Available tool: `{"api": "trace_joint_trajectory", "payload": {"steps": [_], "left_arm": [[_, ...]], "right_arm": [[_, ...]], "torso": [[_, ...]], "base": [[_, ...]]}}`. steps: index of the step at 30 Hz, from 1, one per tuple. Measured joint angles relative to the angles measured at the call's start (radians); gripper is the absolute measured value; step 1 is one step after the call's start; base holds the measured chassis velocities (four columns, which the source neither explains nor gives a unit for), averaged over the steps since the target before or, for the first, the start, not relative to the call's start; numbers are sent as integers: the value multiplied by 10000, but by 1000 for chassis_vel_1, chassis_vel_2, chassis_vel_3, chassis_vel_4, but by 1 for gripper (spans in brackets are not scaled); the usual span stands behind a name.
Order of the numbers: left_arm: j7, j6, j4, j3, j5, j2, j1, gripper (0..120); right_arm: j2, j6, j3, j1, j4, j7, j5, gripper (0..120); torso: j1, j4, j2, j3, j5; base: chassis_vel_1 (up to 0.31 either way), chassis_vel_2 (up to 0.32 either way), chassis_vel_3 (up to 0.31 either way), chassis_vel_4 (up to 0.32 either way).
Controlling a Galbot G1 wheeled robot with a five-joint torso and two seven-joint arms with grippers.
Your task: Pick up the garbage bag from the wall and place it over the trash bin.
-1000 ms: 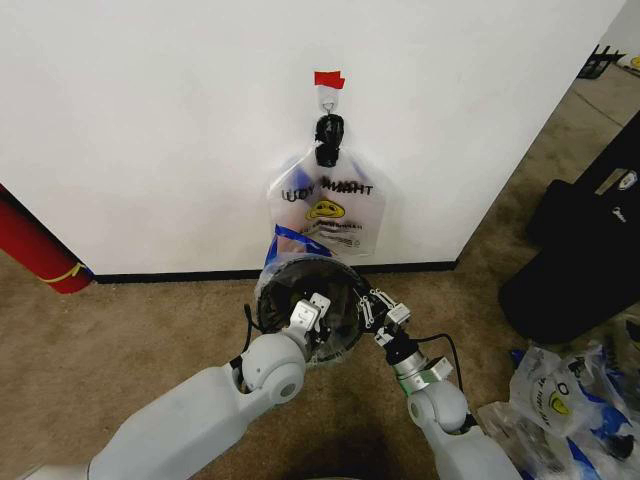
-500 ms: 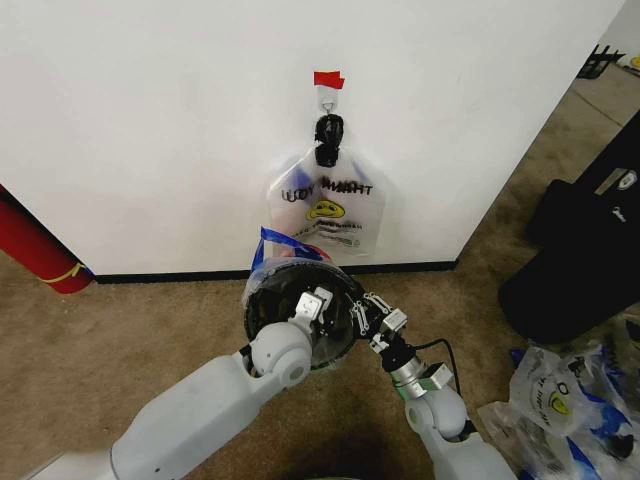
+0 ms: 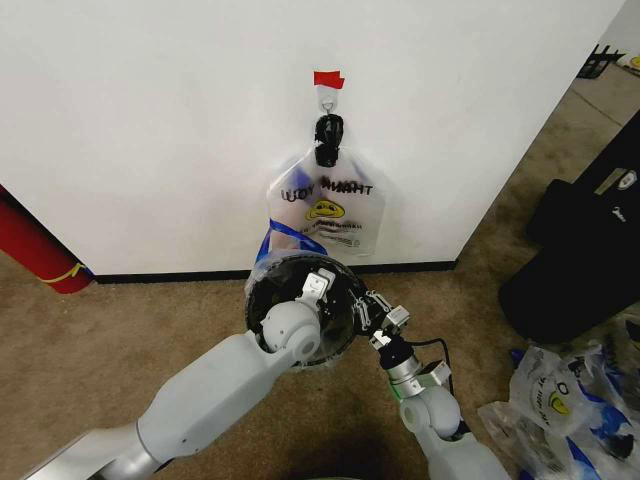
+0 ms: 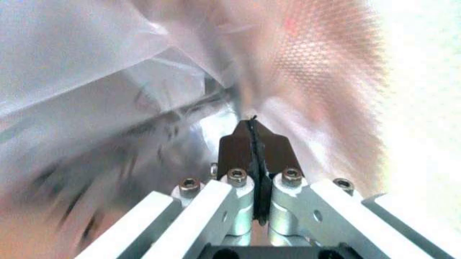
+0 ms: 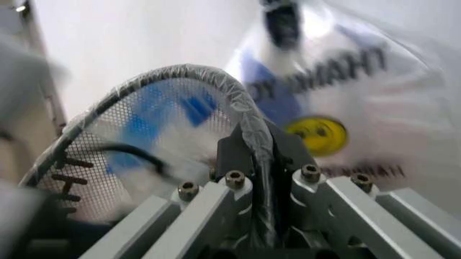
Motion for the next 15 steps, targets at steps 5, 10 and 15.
{"api": "trace_joint_trajectory", "payload": {"steps": [5,10,15], "left_arm": [[-112,-3,-1468,-416,-113,652,734,0],[-39,-3,-3057,-1468,-246,1808,1801,0],[326,-187,-3959,-2403,288,2562,2756,0]], "right_arm": [[29,-408,-64,343,-578,127,1026,0],[-83,-1335,-105,647,-956,121,3106,0],[-103,-1894,-129,807,-1249,-282,4577,0]], "torso": [[-1,0,0,-1,0],[-1,3,0,-1,0],[-1,3,2,-1,-2]], "base": [[0,0,0,0],[0,0,0,0],[0,0,0,0]]}}
